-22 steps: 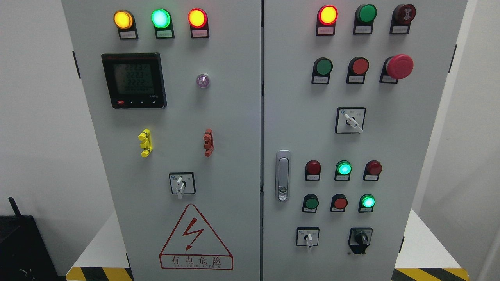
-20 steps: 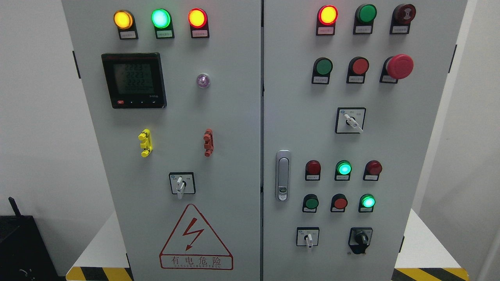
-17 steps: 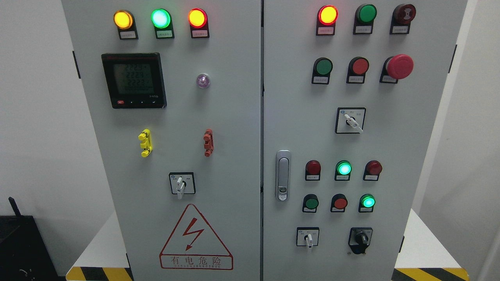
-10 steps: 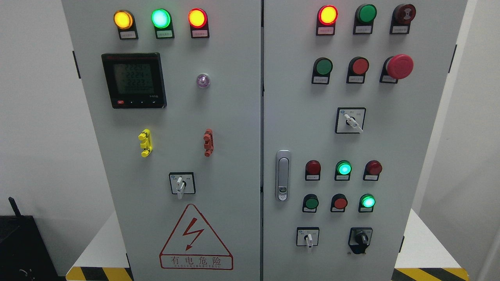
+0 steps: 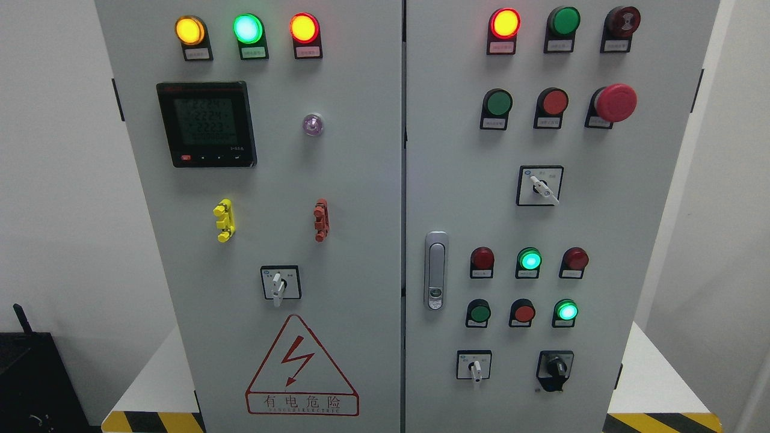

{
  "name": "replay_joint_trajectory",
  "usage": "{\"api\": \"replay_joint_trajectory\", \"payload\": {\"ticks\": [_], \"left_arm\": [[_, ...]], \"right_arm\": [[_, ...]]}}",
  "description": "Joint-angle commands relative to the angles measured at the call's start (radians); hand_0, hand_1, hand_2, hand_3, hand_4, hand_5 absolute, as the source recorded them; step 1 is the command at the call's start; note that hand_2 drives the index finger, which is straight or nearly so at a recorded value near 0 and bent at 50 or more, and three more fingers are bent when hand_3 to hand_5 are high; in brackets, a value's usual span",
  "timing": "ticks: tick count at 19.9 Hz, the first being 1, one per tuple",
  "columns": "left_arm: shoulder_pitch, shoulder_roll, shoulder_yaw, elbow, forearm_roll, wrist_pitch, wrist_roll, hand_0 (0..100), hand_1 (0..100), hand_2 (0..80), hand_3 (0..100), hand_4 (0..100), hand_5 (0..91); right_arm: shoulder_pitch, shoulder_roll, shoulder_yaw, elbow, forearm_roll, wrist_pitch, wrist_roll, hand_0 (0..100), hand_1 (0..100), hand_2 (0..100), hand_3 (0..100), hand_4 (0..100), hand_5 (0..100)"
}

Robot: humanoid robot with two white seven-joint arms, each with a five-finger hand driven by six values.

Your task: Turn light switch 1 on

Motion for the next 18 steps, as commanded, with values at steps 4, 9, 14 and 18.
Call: {"api": "replay_joint_trajectory", "payload": {"ticks": [4, 9, 14, 18], "left_arm": [[0.170, 0.106, 0.104, -0.985, 0.001, -0.015, -0.006, 27, 6, 0.0, 0, 0, 0.0], [0.136, 0.095, 0.147, -1.166, 0.008, -0.046, -0.008, 29, 9, 0.0, 0, 3, 0.0], [0.119, 0.094, 0.177, -1.347, 0.066, -0.044, -0.008, 35, 16, 1.3, 26, 36, 0.0], [0.087, 0.097, 0.164, -1.419, 0.098, -0.134, 0.013, 39, 29, 15.0, 42, 53, 27.9]], "right_arm": [[0.000, 0.000, 0.002, 0.000, 0.001, -0.001, 0.000, 30, 0, 0, 0, 0, 0], [0.000, 0.000, 0.002, 0.000, 0.001, -0.001, 0.000, 30, 0, 0, 0, 0, 0], [0.000, 0.000, 0.000, 0.000, -0.001, -0.001, 0.000, 30, 0, 0, 0, 0, 0], [0.000, 0.000, 0.000, 0.002, 0.001, -0.001, 0.000, 30, 0, 0, 0, 0, 0]]}}
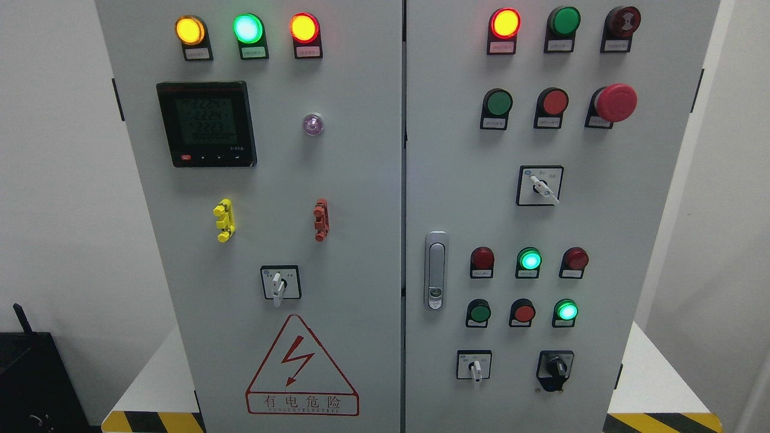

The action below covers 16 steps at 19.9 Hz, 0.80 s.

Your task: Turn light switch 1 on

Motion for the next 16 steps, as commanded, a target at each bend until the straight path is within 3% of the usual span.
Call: {"api": "replay_joint_trajectory", "payload": {"ticks": [1, 4, 6, 9, 12, 16], "left_arm": [[-0.067, 0.020, 0.039, -0.417, 0.044, -0.077, 0.032, 39, 33, 20.4, 44, 55, 32.9], [-0.175, 0.020, 0.022, -0.422, 0.042, -0.030, 0.071, 35, 50, 36.6, 57, 67, 51.6], [-0.258, 0.020, -0.008, -0.425, 0.038, 0.042, 0.093, 31, 58, 42.6, 64, 72, 59.7], [-0.382, 0.020, -0.056, -0.423, 0.035, 0.134, 0.140, 21, 67, 52.5, 75, 76, 66.3], [-0.482, 0.019, -0.119, -0.423, 0.035, 0.217, 0.216, 12, 69, 56.3, 78, 78, 67.1], [-0.551, 0.010, -0.179, -0.423, 0.026, 0.290, 0.276, 7, 70, 61.2, 83, 80, 69.0]], "right_arm": [[0.000, 0.000, 0.000, 0.000, 0.001, -0.001, 0.000, 30, 0, 0, 0, 0, 0], [0.000, 0.000, 0.000, 0.000, -0.001, -0.001, 0.000, 30, 0, 0, 0, 0, 0], [0.000, 0.000, 0.000, 0.001, 0.001, -0.001, 0.000, 30, 0, 0, 0, 0, 0], [0.000, 0.000, 0.000, 0.000, 0.001, -0.001, 0.000, 30, 0, 0, 0, 0, 0], [-0.001, 0.000, 0.000, 0.000, 0.001, -0.001, 0.000, 30, 0, 0, 0, 0, 0], [0.000, 0.000, 0.000, 0.000, 0.001, -0.001, 0.000, 30, 0, 0, 0, 0, 0]]}}
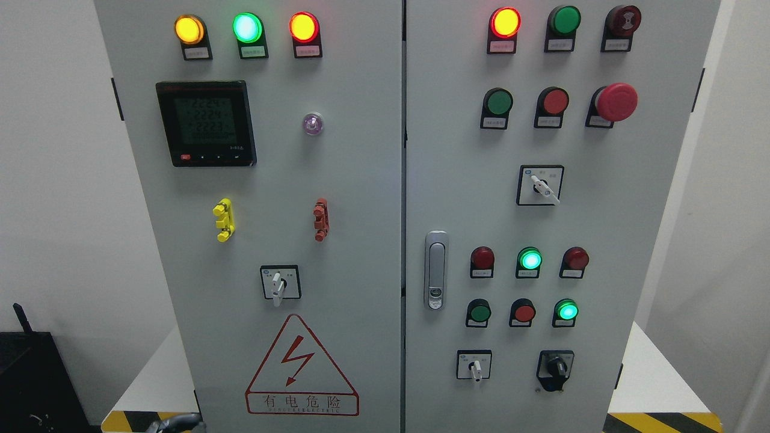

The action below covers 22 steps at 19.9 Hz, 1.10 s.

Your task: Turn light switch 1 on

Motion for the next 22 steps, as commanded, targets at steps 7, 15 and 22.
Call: {"api": "replay_joint_trajectory", "payload": {"ticks": [7, 15, 22], "left_arm": [[-0.237, -0.063, -0.222, -0.099, -0.045, 0.232, 0.104, 5, 71, 62.9, 84, 80, 68.9], [-0.260, -0.120, -0.248, -0.094, -0.130, 0.345, 0.150, 1, 73, 61.0, 82, 80, 68.6], [-0.263, -0.154, -0.231, -0.077, -0.136, 0.356, 0.203, 0, 73, 59.1, 82, 80, 68.3]], "right_arm": [[0.000, 0.000, 0.000, 0.000, 0.000, -0.001, 0.000, 30, 0, 0, 0, 0, 0], [0.000, 0.000, 0.000, 0.000, 0.001, -0.001, 0.000, 30, 0, 0, 0, 0, 0], [0.000, 0.000, 0.000, 0.000, -0.001, -0.001, 0.000, 30, 0, 0, 0, 0, 0]]}}
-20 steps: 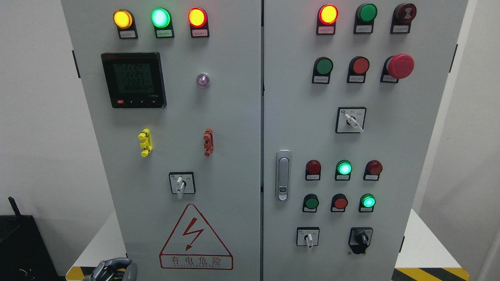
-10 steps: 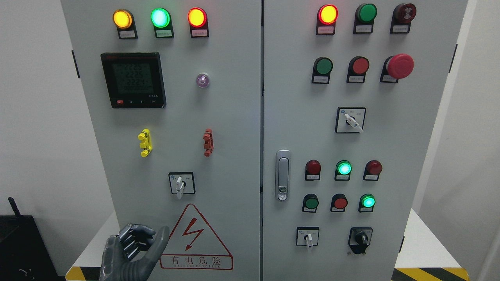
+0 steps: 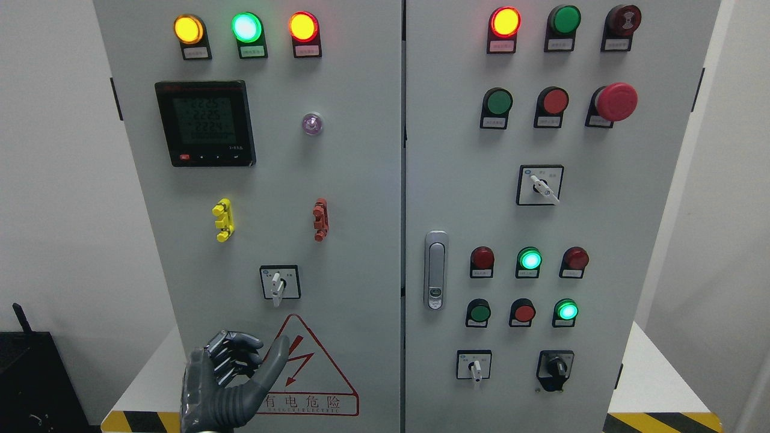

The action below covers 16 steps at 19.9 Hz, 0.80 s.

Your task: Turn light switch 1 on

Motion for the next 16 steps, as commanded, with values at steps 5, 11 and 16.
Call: {"api": "replay_joint_trajectory", "payload": {"ticks": [5, 11, 16], "left_arm": [[-0.009, -0.086, 0.022, 0.017, -0.043, 0.001, 0.018, 0, 74, 58.2, 82, 80, 68.3], [-0.009, -0.090, 0.068, 0.028, -0.043, 0.000, 0.008, 0, 73, 58.0, 82, 80, 68.4], [-0.027, -0.093, 0.070, 0.040, -0.043, 0.000, 0.008, 1, 73, 57.6, 81, 80, 68.4]], "right_arm": [[0.000, 0.000, 0.000, 0.000, 0.001, -0.001, 0.000, 30, 0, 0, 0, 0, 0], [0.000, 0.000, 0.001, 0.000, 0.001, -0.001, 0.000, 30, 0, 0, 0, 0, 0], [0.000, 0.000, 0.000, 0.000, -0.001, -0.001, 0.000, 30, 0, 0, 0, 0, 0]]}}
